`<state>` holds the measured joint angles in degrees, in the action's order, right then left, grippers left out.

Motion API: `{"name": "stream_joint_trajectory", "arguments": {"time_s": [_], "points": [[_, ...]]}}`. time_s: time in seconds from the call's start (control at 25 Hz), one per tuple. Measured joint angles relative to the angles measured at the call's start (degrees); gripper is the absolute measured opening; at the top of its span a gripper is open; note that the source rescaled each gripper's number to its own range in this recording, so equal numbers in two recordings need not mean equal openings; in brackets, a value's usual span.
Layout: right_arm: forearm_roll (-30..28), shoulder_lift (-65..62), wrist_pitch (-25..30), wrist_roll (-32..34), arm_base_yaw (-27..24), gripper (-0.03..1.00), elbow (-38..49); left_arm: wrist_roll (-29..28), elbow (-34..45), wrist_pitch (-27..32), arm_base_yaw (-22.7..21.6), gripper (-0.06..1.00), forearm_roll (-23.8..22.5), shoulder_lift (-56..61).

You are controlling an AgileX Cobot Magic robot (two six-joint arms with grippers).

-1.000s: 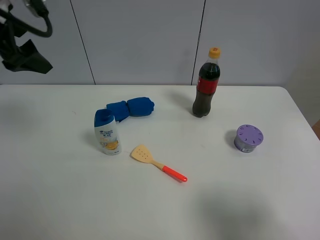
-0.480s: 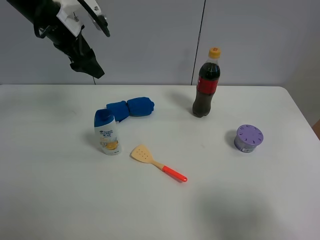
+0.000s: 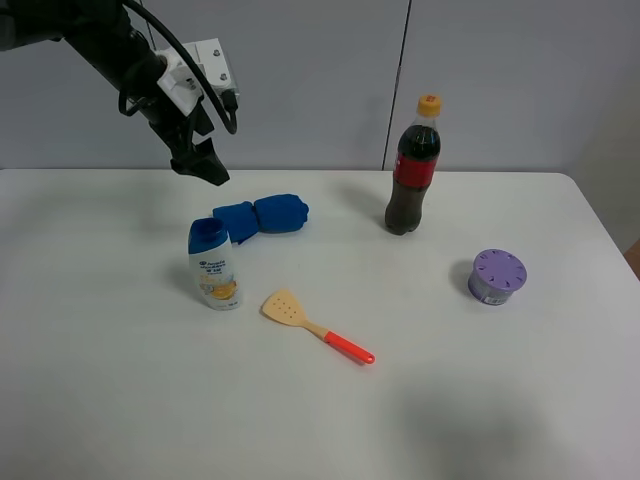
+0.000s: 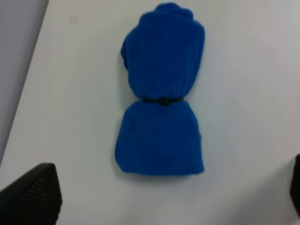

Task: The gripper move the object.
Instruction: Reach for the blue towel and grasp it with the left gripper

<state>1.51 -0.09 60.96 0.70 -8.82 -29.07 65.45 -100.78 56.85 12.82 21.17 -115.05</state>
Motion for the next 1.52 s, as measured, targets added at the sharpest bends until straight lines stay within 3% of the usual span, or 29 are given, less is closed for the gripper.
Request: {"name": "stream_joint_trajectory", "arguments": {"time_s": [0.44, 1.52], "points": [[0.0, 0.0, 0.0, 0.0, 0.0, 1.0, 0.0, 0.21, -7.02, -0.53, 3.32, 0.99, 3.23, -10.43], [0.0, 0.0, 0.0, 0.0, 0.0, 1.0, 0.0, 0.21, -7.41, -10.69, 4.07, 0.99, 3.75, -23.35]]}}
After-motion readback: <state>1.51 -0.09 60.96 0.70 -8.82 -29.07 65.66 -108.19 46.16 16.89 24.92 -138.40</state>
